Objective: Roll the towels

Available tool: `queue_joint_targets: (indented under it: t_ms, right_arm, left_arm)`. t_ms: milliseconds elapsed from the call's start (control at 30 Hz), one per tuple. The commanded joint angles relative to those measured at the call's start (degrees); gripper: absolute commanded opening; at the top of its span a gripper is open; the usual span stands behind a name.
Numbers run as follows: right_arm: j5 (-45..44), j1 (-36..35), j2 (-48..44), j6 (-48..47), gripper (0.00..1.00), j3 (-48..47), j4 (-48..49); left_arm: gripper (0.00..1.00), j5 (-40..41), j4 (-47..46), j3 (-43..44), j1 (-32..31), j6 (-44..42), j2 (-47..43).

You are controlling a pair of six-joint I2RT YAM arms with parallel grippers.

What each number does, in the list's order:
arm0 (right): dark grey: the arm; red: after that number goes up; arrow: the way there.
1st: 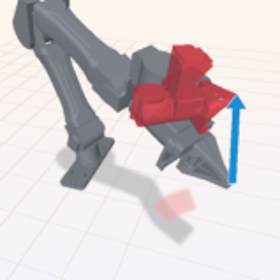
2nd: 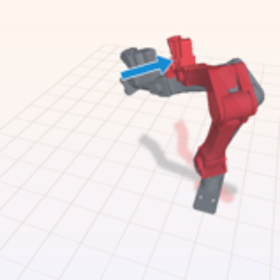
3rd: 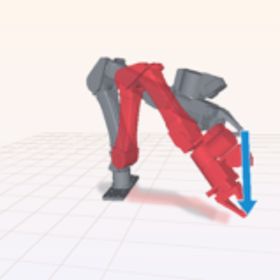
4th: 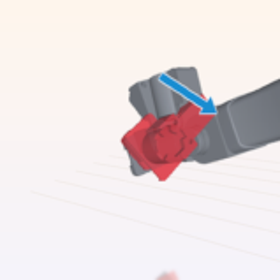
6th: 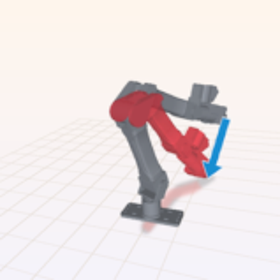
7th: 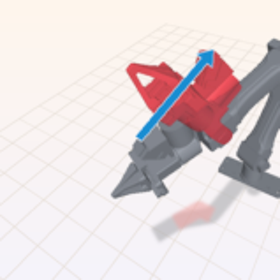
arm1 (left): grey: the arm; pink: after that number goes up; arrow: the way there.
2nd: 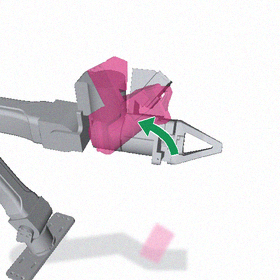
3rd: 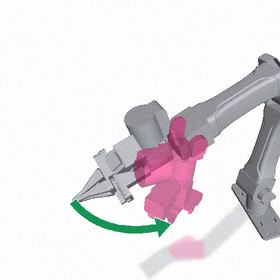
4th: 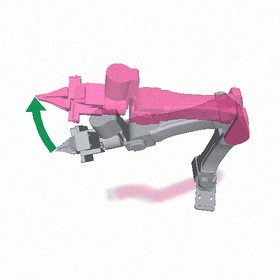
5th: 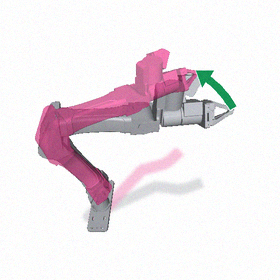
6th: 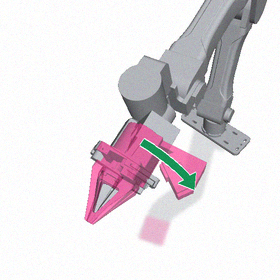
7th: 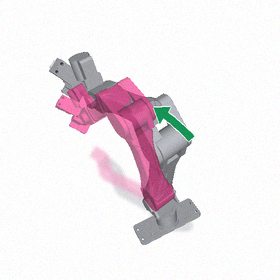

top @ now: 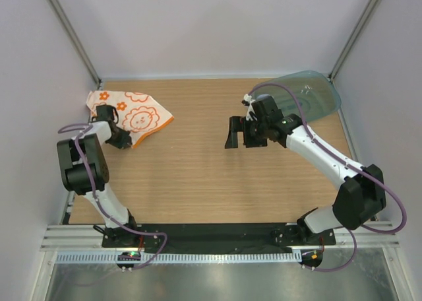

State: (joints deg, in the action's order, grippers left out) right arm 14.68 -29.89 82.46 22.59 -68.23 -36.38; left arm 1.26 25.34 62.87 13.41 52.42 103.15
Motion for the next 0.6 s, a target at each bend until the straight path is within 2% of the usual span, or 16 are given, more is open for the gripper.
queue_joint_targets:
  t_ms: [0,33,67,267,400,433,567]
  right_arm:
    - [-0.79,-0.35,0.16,-1.06,1.0,-0.33,-0.53]
    - [-0.96,-0.35,0.25,-1.23,1.0,-0.33,-0.62]
    - [-0.97,-0.26,0.25,-1.23,1.0,-0.24,-0.71]
    - [-1.23,-0.35,0.08,-0.97,0.99,0.02,-0.62]
    - [-0.97,-0.26,-0.54,0.08,1.0,0.55,-0.18]
    - [-0.97,-0.34,-0.8,0.26,1.0,0.55,0.08]
    - [-2.8,-0.35,-2.21,1.14,1.0,1.16,-0.27]
  left_arm:
    - [0.08,-0.46,-1.35,0.41,-1.19,-0.04,2.4]
    - [0.02,-0.99,-1.7,0.41,-1.37,-0.3,2.49]
    - [0.0,-0.91,-2.14,0.41,-1.8,-0.39,2.32]
    - [0.0,-0.21,-2.41,-0.38,-4.88,-1.01,-1.54]
    - [0.0,1.9,-0.04,-1.17,-11.99,0.22,-7.77]
    - [0.0,2.17,0.23,-1.78,-16.18,0.57,-8.92]
    - [0.0,2.61,0.76,-2.58,-25.17,5.49,-11.83]
